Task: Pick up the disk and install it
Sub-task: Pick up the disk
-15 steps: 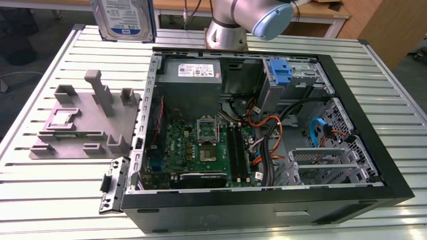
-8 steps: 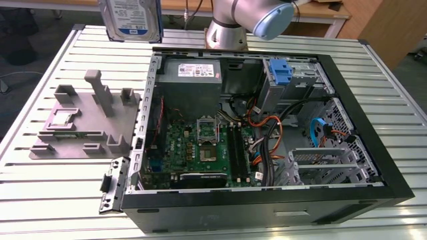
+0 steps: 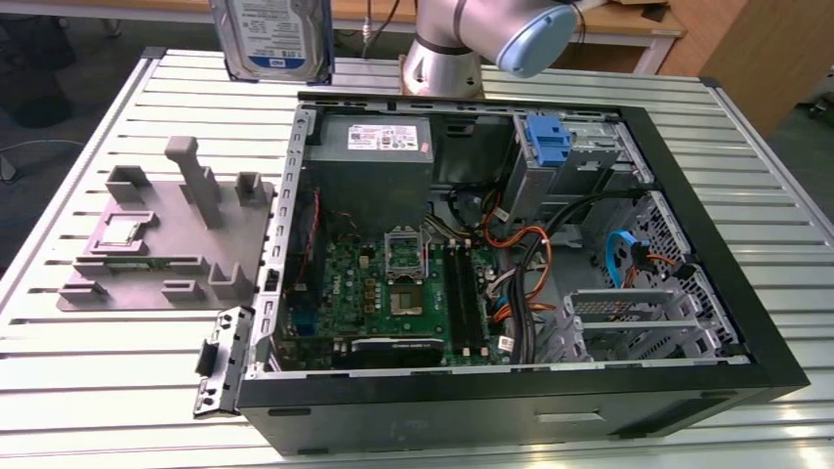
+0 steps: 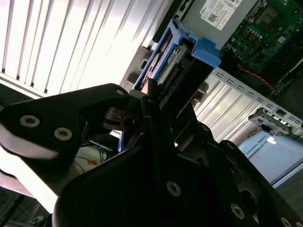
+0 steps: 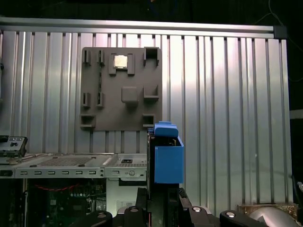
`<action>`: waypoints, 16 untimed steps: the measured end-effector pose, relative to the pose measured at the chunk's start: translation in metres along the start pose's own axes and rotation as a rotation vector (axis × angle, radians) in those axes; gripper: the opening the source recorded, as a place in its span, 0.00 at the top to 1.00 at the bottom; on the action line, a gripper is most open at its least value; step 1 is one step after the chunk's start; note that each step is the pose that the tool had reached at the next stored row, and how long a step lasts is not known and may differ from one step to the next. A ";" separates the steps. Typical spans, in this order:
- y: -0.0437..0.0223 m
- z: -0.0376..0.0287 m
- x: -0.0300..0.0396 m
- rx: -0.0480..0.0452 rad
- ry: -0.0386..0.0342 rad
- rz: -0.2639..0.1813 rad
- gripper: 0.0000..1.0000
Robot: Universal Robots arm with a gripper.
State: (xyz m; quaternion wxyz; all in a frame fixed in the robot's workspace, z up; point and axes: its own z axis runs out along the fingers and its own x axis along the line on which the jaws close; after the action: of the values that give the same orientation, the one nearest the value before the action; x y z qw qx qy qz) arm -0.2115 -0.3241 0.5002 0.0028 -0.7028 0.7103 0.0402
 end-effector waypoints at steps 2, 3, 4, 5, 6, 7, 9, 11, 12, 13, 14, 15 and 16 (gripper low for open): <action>-0.0034 -0.0002 0.0000 0.0000 0.0000 0.000 0.65; -0.0049 -0.0002 -0.0001 0.0000 0.0000 0.000 0.65; -0.0063 -0.0003 -0.0001 -0.0001 0.0000 0.000 0.65; -0.0078 -0.0004 -0.0001 0.0000 0.0000 0.000 0.65; -0.0092 -0.0004 -0.0001 0.0000 0.0000 0.000 0.65; -0.0107 -0.0005 -0.0001 -0.0001 0.0000 0.000 0.65; -0.0134 -0.0006 -0.0002 0.0000 0.0000 0.000 0.65; -0.0160 -0.0007 -0.0002 0.0000 0.0000 0.000 0.65; -0.0173 -0.0008 -0.0002 -0.0001 0.0000 0.000 0.65; -0.0186 -0.0008 -0.0002 0.0000 -0.0001 0.000 0.65; -0.0200 -0.0009 -0.0002 0.0000 0.0000 0.000 0.65; -0.0214 -0.0010 -0.0003 -0.0001 0.0000 0.000 0.65; -0.0229 -0.0010 -0.0003 -0.0001 0.0000 0.000 0.65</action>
State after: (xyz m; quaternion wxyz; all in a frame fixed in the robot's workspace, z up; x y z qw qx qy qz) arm -0.1886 -0.3241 0.5000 0.0028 -0.7028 0.7103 0.0402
